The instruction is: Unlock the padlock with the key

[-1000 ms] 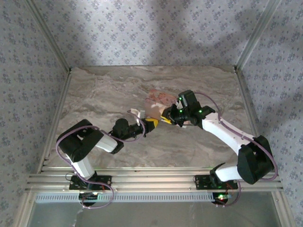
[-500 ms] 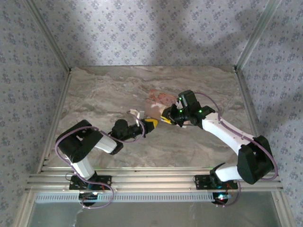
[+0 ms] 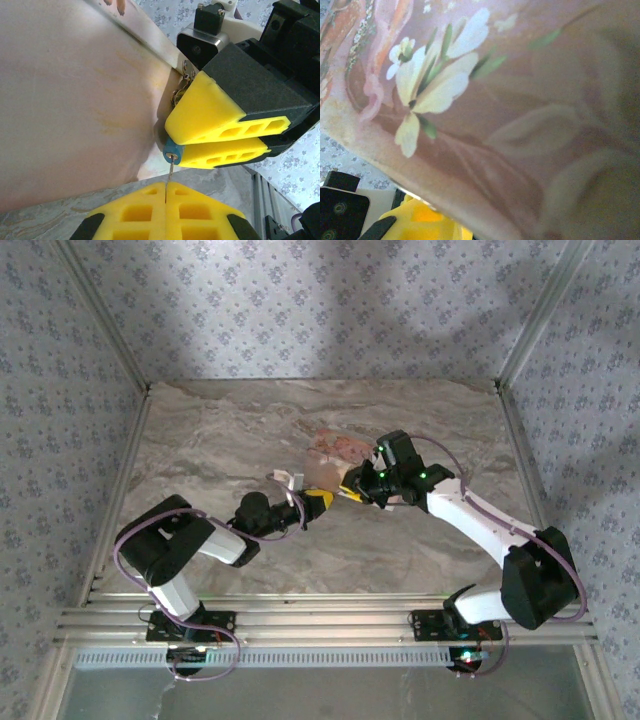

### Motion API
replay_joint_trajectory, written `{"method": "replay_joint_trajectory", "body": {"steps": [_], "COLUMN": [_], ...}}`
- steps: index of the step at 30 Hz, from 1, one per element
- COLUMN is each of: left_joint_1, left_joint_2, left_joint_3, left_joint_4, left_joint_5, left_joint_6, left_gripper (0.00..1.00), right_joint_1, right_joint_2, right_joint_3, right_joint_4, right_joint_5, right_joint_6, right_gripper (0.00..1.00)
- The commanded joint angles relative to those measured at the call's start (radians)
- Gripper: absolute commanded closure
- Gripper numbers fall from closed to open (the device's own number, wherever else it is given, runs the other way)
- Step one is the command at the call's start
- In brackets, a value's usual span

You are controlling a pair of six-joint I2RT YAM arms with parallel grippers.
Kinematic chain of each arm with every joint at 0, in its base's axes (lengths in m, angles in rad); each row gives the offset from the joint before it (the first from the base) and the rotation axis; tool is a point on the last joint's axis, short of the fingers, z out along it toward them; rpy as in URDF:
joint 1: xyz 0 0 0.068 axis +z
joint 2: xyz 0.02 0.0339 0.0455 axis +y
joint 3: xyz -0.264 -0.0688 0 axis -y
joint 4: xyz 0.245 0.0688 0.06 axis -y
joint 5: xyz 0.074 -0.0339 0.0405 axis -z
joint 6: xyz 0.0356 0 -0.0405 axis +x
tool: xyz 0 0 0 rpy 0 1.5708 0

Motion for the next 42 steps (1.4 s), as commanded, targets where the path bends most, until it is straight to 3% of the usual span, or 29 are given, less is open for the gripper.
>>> {"method": "replay_joint_trajectory", "body": {"steps": [1,42], "left_joint_1": [-0.008,-0.011], "left_joint_2": [-0.016,-0.045], "left_joint_3": [-0.005,-0.007], "left_joint_4": [0.043,0.043], "left_joint_5": [0.001,0.006], "left_joint_6": [-0.001,-0.015], "left_gripper": [1.0,1.0], "right_joint_1": [-0.004,-0.005], "right_joint_2": [-0.027,-0.022], "right_joint_3": [-0.001,0.001], "right_joint_4": [0.053,0.06], "right_joint_5": [-0.031,-0.024], "right_joint_6": [0.006,0.009], "right_gripper": [1.0,1.0]}}
